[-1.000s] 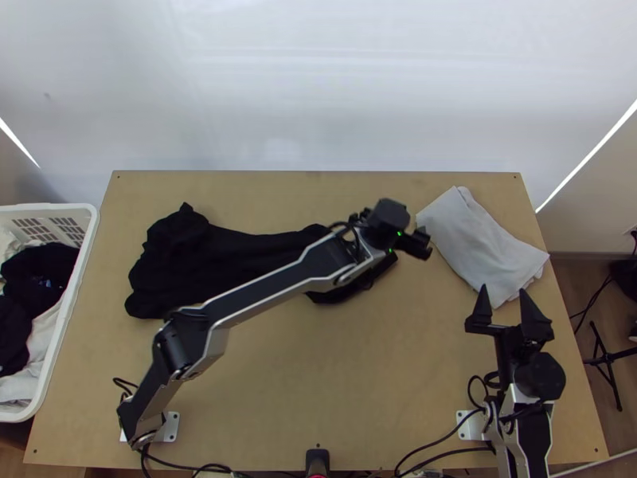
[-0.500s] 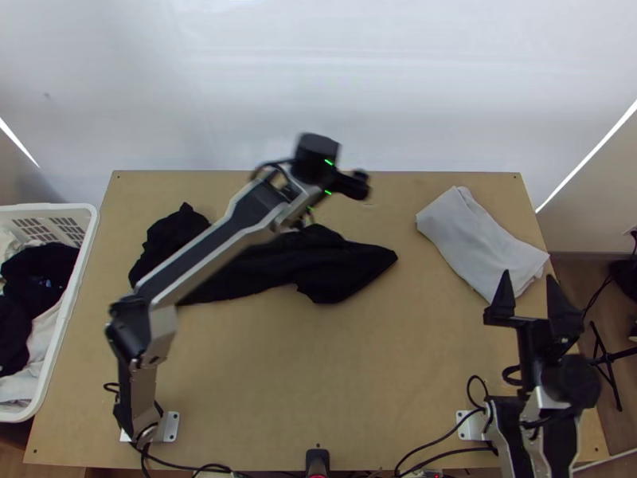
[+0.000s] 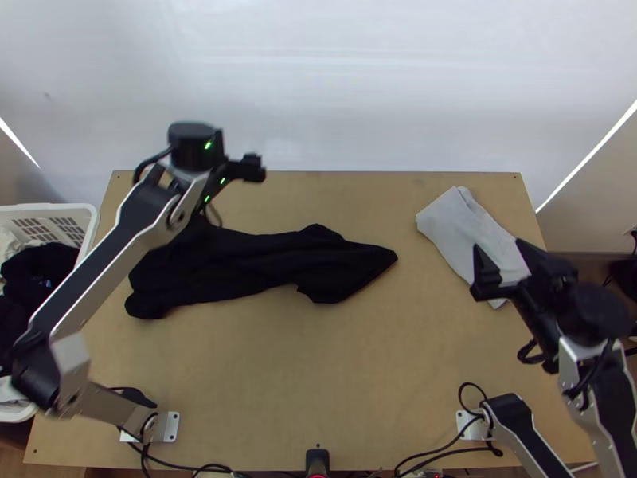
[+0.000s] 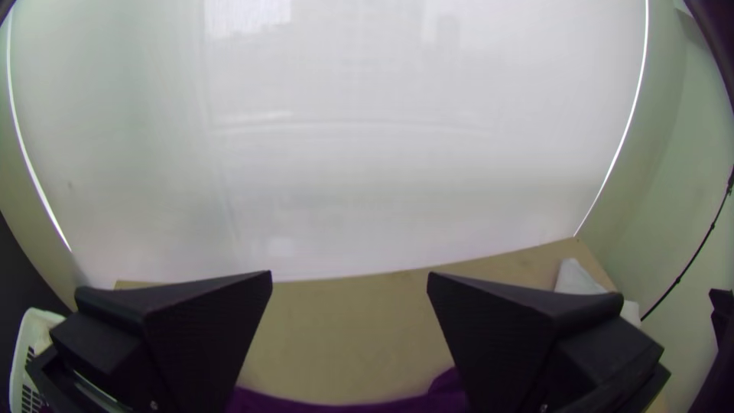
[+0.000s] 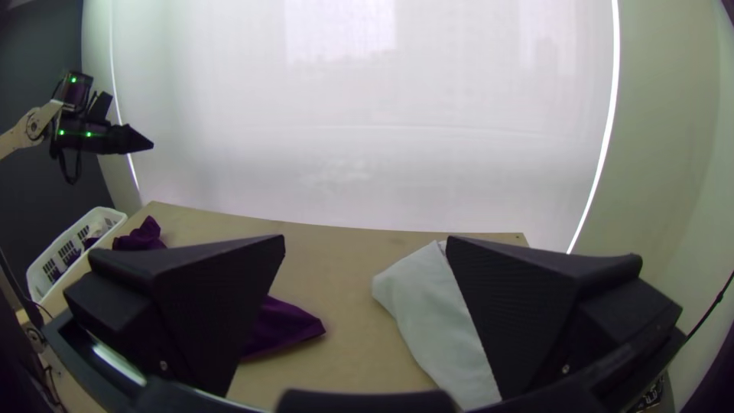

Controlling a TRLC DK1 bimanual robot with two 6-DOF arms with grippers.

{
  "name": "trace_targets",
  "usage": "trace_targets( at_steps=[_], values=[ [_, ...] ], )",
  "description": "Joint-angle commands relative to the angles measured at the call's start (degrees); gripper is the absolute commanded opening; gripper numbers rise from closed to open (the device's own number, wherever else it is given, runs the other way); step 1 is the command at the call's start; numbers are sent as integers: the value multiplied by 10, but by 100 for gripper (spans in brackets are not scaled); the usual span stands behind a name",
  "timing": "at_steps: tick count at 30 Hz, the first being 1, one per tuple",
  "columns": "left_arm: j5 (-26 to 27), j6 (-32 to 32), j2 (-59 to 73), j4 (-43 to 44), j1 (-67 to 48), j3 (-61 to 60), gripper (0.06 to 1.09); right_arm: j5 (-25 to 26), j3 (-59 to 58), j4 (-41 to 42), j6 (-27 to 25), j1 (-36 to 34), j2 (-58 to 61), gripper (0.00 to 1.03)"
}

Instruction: Fold the t-shirt

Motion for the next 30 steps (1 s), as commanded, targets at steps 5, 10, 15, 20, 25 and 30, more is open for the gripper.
trace_targets(
  at_steps=[5, 10, 15, 20, 25, 30],
  values=[
    [11, 72, -175, 48, -117, -331, 104, 2, 209, -142, 66, 30, 198, 98],
    [10, 148, -204, 120, -221, -400, 104, 3, 248, -154, 72, 20, 218, 98],
    [-5, 204, -189, 179, -290, -416, 104, 0, 282, -191, 76, 18, 241, 98],
    [-4, 200, -173, 181, -324, -404, 104, -31, 341, -241, 113, 44, 290, 97],
    [-10, 205, -160, 202, -357, -425, 104, -48, 447, -289, 114, 89, 388, 97],
    [-11, 207, -173, 207, -356, -447, 104, -65, 528, -337, 114, 126, 488, 97]
  ],
)
